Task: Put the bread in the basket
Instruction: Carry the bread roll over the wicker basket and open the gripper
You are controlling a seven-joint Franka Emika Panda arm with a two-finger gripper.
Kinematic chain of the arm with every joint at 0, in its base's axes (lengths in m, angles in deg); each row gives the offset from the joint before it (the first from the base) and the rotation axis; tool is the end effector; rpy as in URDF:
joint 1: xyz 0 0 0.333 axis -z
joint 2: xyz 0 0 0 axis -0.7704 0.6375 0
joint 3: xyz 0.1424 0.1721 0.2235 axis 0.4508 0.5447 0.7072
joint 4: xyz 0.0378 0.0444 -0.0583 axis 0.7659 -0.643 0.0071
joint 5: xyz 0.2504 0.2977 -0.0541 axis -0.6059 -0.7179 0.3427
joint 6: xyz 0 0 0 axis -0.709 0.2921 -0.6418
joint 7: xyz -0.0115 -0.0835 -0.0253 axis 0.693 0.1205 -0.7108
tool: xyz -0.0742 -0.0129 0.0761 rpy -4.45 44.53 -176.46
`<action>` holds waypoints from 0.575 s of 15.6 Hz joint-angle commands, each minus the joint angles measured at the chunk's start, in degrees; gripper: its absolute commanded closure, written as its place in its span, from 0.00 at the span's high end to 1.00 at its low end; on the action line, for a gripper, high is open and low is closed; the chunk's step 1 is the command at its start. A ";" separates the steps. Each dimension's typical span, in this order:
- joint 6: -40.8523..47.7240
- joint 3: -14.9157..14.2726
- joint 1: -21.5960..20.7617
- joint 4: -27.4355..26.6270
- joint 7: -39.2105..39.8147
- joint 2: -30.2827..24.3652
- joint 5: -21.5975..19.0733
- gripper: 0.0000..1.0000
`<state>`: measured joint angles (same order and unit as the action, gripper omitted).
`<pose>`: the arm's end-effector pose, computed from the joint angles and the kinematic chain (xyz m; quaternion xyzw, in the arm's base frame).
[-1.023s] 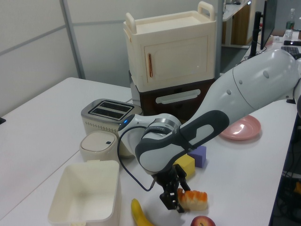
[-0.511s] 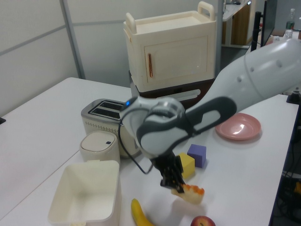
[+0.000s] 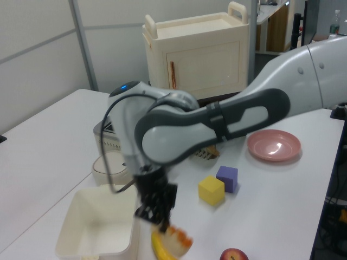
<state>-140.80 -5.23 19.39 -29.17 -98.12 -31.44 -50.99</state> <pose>0.5502 0.2789 0.4647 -0.9949 0.0389 0.0908 0.0203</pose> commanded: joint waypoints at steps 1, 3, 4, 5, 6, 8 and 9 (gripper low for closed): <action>-4.67 -0.70 -6.69 0.79 -11.49 1.65 -2.65 0.29; -6.34 -0.61 -9.42 0.79 -14.49 3.22 -1.69 1.00; -6.43 -0.61 -10.04 0.79 -15.20 3.32 -1.60 1.00; -6.35 -0.70 -9.96 0.79 -15.29 3.32 -1.69 1.00; -6.17 -0.70 -9.61 0.79 -15.12 3.32 -1.51 1.00; -5.04 -0.61 -8.65 0.79 -13.98 2.80 0.85 1.00; -2.51 0.09 -6.03 0.79 -11.97 2.18 2.43 1.00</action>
<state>-146.72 -5.40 9.89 -28.92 -112.56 -27.93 -51.55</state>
